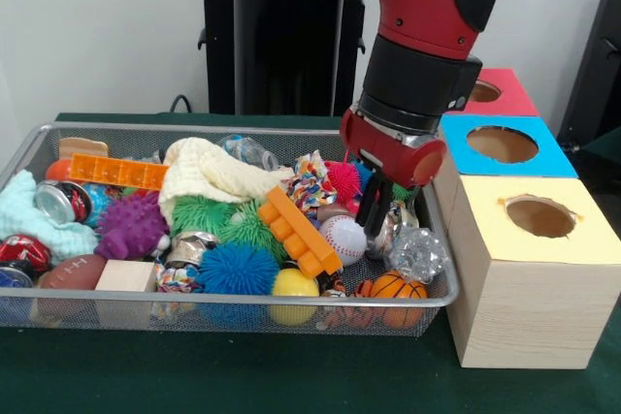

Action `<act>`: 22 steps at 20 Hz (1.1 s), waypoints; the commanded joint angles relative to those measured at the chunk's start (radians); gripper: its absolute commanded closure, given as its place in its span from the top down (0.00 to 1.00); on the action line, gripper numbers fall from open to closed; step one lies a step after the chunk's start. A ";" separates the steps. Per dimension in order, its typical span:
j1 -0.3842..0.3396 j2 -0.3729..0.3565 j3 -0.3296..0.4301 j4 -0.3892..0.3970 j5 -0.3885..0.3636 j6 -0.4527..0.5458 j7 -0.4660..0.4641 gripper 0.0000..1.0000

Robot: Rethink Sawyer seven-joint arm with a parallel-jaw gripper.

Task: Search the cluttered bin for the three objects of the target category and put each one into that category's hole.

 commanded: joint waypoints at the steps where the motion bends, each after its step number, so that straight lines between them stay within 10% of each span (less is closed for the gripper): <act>1: -0.006 0.012 0.084 0.081 -0.014 -0.050 0.102 0.00; 5: -0.007 -0.009 0.098 0.092 -0.016 -0.016 0.082 0.00; 6: 0.006 -0.004 0.082 0.080 -0.024 -0.005 0.076 1.00; 22: 0.019 0.011 0.022 0.053 0.049 0.040 0.184 1.00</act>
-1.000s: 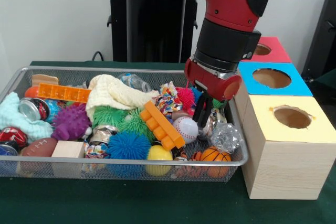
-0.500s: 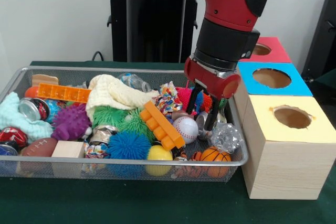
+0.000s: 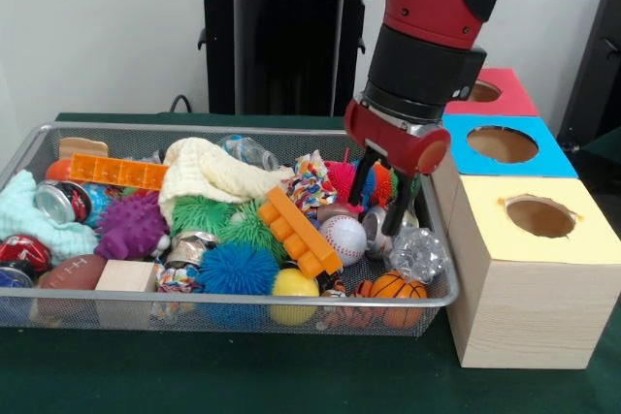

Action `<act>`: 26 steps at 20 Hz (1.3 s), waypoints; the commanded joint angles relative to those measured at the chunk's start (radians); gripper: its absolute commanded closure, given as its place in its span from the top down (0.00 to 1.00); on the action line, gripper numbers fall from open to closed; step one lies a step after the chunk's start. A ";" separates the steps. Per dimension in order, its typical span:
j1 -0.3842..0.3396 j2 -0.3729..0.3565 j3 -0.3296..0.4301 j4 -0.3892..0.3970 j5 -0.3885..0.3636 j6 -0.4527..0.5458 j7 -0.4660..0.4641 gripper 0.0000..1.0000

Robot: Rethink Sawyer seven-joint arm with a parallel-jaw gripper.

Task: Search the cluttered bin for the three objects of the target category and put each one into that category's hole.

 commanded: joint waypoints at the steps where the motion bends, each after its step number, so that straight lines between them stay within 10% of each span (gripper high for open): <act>1: 0.006 0.052 0.021 -0.002 0.062 0.052 0.198 1.00; 16: -0.028 0.197 -0.110 -0.306 0.190 0.283 0.255 1.00; 26: -0.016 0.474 -0.249 -0.793 0.279 0.509 0.407 1.00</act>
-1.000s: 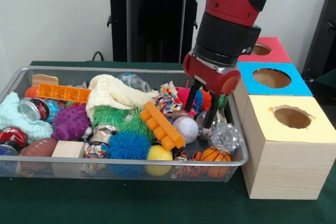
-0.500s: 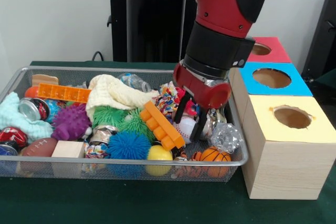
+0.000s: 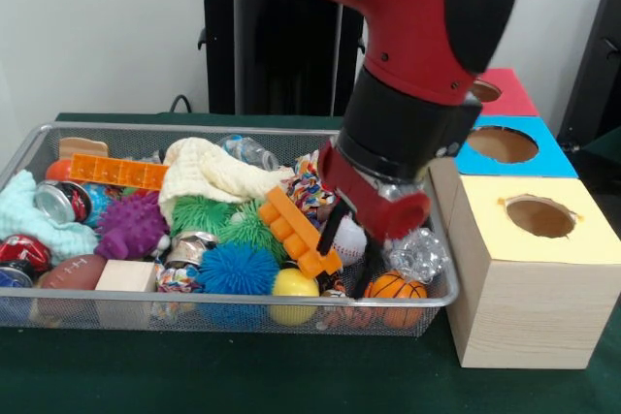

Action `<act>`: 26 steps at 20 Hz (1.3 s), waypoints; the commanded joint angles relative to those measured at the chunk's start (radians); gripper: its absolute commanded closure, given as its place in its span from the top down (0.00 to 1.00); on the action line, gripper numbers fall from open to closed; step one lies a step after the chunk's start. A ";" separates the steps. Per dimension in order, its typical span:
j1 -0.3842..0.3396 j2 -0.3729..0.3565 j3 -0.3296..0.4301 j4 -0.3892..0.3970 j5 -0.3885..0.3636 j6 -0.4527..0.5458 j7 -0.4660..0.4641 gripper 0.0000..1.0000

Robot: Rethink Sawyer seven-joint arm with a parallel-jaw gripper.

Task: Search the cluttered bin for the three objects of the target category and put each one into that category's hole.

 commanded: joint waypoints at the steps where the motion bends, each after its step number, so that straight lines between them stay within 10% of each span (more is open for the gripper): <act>1: -0.022 0.241 -0.053 -0.423 0.104 0.220 0.417 1.00; 7: -0.044 0.367 -0.156 -0.666 0.188 0.332 0.478 1.00; 12: -0.048 0.383 -0.181 -0.703 0.214 0.330 0.440 1.00; 26: 0.005 0.013 -0.010 -0.248 0.123 0.229 0.175 1.00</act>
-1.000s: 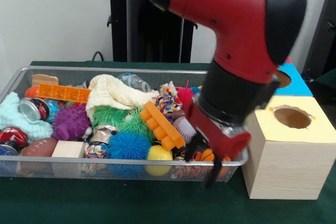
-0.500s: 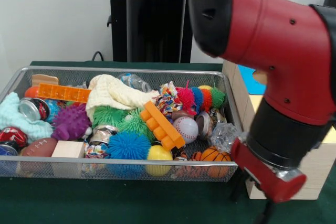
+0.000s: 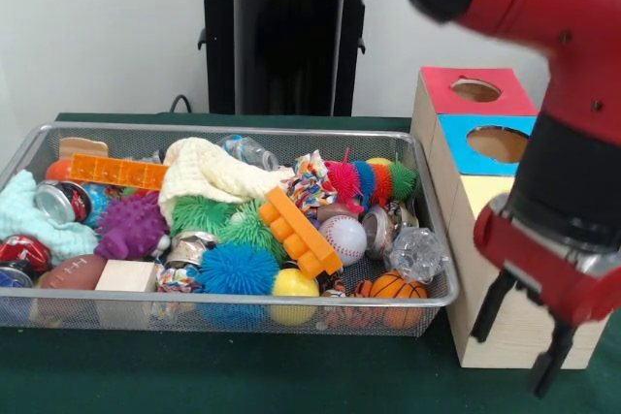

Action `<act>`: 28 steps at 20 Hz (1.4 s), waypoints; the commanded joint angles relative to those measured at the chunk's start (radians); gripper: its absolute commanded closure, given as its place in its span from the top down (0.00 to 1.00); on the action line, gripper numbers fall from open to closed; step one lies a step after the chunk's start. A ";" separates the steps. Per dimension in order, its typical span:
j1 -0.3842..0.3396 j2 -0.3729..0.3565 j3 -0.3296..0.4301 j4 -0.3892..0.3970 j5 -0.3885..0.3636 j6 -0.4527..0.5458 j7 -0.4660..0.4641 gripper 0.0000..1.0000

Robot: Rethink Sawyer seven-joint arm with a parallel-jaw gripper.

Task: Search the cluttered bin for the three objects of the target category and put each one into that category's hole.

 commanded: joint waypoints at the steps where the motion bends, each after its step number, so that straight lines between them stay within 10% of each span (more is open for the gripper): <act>1: -0.008 -0.202 0.134 0.265 -0.040 0.008 0.006 1.00; 28: 0.004 -0.282 0.254 0.650 -0.055 -0.252 0.043 1.00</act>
